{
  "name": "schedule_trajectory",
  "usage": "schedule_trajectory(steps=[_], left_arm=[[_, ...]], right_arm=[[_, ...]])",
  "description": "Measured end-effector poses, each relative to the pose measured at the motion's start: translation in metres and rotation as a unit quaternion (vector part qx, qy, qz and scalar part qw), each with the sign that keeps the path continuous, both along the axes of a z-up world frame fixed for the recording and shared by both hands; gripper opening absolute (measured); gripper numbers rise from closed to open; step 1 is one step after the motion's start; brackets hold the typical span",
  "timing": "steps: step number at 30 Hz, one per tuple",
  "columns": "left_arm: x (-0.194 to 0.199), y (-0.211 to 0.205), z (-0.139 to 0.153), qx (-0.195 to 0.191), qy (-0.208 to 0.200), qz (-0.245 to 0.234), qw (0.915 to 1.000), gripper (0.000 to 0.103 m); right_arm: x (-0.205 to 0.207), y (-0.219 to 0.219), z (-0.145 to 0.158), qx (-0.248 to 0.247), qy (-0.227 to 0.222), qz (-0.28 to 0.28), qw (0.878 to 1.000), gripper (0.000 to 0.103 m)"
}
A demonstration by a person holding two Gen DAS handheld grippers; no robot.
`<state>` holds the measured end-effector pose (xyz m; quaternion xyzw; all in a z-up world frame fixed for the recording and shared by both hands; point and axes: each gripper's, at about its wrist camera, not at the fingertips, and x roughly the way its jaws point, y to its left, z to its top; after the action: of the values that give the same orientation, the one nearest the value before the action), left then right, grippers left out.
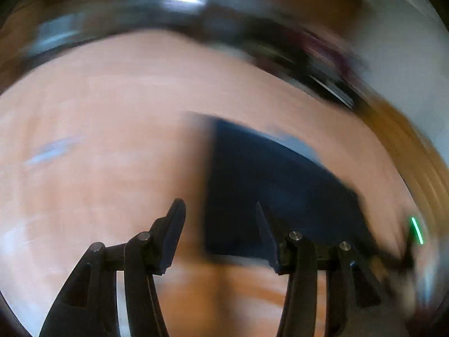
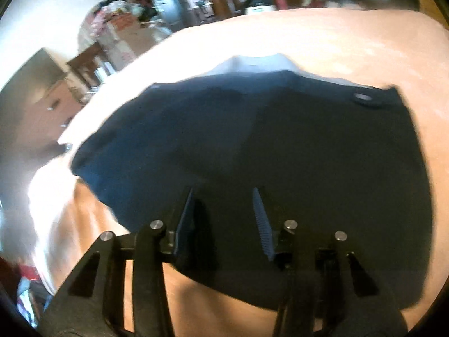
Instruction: Fold small clothes
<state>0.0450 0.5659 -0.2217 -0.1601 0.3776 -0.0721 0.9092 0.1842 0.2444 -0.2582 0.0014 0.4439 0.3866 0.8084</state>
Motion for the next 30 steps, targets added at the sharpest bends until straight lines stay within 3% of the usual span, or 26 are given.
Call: schedule_trajectory(steps=[2,3,5,7,8,10,11,12,13,14,15,16,17,19,21,22,24,26,30], left_arm=[[0.037,-0.055,-0.013,-0.024,0.027,-0.108,0.9935,0.055],[0.052,-0.068,-0.024,-0.033,0.048,-0.135,0.9891,0.055],[0.079,-0.072,-0.057,-0.039,0.107,-0.147,0.9826,0.054],[0.084,-0.039,-0.084,-0.067,0.135,-0.127,0.9803,0.031],[0.081,-0.008,-0.093,-0.083,0.142,-0.094,0.9819,0.009],[0.060,0.055,-0.096,-0.137,0.123,-0.021,0.9827,0.009],[0.043,0.090,-0.089,-0.114,0.111,0.047,0.9862,0.008],[0.025,0.122,-0.084,-0.092,0.108,0.113,0.9834,0.008],[0.001,0.156,-0.080,-0.096,0.096,0.182,0.9739,0.008],[-0.031,0.190,-0.075,-0.083,0.100,0.279,0.9513,0.012],[-0.051,0.205,-0.070,-0.090,0.096,0.316,0.9395,0.013],[-0.070,0.210,-0.058,-0.109,0.075,0.321,0.9379,0.013],[-0.075,0.202,-0.048,-0.107,0.065,0.307,0.9436,0.015],[-0.068,0.161,-0.031,-0.128,0.048,0.228,0.9641,0.025],[-0.054,0.109,-0.028,-0.183,0.037,0.135,0.9731,0.051],[-0.049,0.092,-0.031,-0.197,0.041,0.112,0.9730,0.054],[-0.033,0.072,-0.052,-0.233,0.061,0.097,0.9657,0.054],[-0.020,0.074,-0.074,-0.239,0.078,0.124,0.9599,0.052],[-0.023,0.078,-0.099,-0.283,0.052,0.191,0.9385,0.052]], right_arm=[[0.001,0.015,-0.006,-0.006,0.004,0.011,1.000,0.043],[0.003,0.018,-0.011,-0.011,0.011,0.011,1.000,0.043],[0.009,0.008,-0.018,0.002,0.038,0.008,0.999,0.043],[0.011,-0.007,-0.024,-0.010,0.039,0.012,0.999,0.043],[0.010,-0.016,-0.025,-0.018,0.033,0.014,0.999,0.043],[0.007,-0.031,-0.028,-0.020,0.031,0.020,0.999,0.043],[0.005,-0.041,-0.030,-0.019,0.031,0.021,0.999,0.043],[0.002,-0.050,-0.031,-0.012,0.029,0.020,0.999,0.043],[0.001,-0.055,-0.032,-0.006,0.030,0.018,0.999,0.045],[-0.001,-0.061,-0.033,0.006,0.032,0.013,0.999,0.046],[-0.004,-0.063,-0.034,0.010,0.030,0.008,0.999,0.046],[-0.004,-0.062,-0.034,0.010,0.027,0.007,1.000,0.047],[-0.006,-0.059,-0.035,0.005,0.020,0.007,1.000,0.050],[-0.009,-0.055,-0.036,-0.002,0.010,0.011,1.000,0.055],[-0.013,-0.050,-0.035,-0.009,0.000,0.020,1.000,0.059],[-0.012,-0.049,-0.036,-0.010,-0.002,0.021,1.000,0.060],[-0.012,-0.051,-0.036,-0.006,0.000,0.021,1.000,0.060],[-0.010,-0.051,-0.036,-0.002,0.001,0.021,1.000,0.060],[-0.010,-0.052,-0.037,0.003,0.003,0.023,1.000,0.061]])
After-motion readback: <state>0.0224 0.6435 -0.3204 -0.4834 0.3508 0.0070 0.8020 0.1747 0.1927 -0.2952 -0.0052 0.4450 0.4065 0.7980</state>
